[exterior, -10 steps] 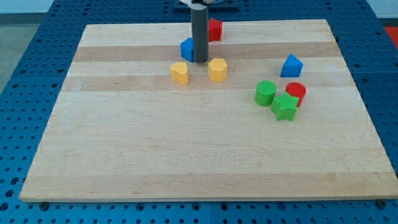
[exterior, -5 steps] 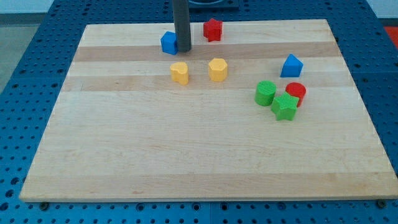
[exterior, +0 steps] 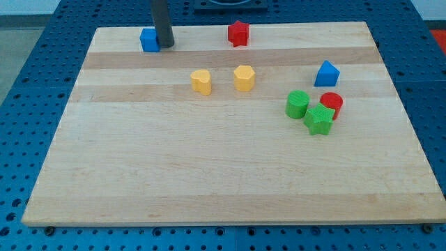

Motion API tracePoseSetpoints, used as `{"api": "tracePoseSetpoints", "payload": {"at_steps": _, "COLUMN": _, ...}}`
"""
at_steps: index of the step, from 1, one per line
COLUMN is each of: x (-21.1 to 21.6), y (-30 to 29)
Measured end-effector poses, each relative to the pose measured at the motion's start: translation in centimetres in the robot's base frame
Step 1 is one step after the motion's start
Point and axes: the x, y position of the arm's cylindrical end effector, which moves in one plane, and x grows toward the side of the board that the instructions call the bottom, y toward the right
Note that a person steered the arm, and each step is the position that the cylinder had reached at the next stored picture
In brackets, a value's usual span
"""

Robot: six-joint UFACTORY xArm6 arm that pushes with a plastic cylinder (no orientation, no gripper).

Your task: Push the cube to the top left of the board

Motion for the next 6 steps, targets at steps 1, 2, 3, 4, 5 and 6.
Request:
{"api": "tracePoseSetpoints", "payload": {"at_steps": 1, "x": -0.4, "y": -1.6}}
{"api": "tracePoseSetpoints", "payload": {"at_steps": 2, "x": -0.4, "y": -3.2}}
{"api": "tracePoseSetpoints", "payload": {"at_steps": 3, "x": -0.4, "y": -4.7}}
{"api": "tracePoseSetpoints", "payload": {"at_steps": 4, "x": -0.4, "y": -5.8}}
{"api": "tracePoseSetpoints", "payload": {"at_steps": 5, "x": -0.4, "y": -5.8}}
{"api": "tracePoseSetpoints", "payload": {"at_steps": 6, "x": -0.4, "y": -5.6}}
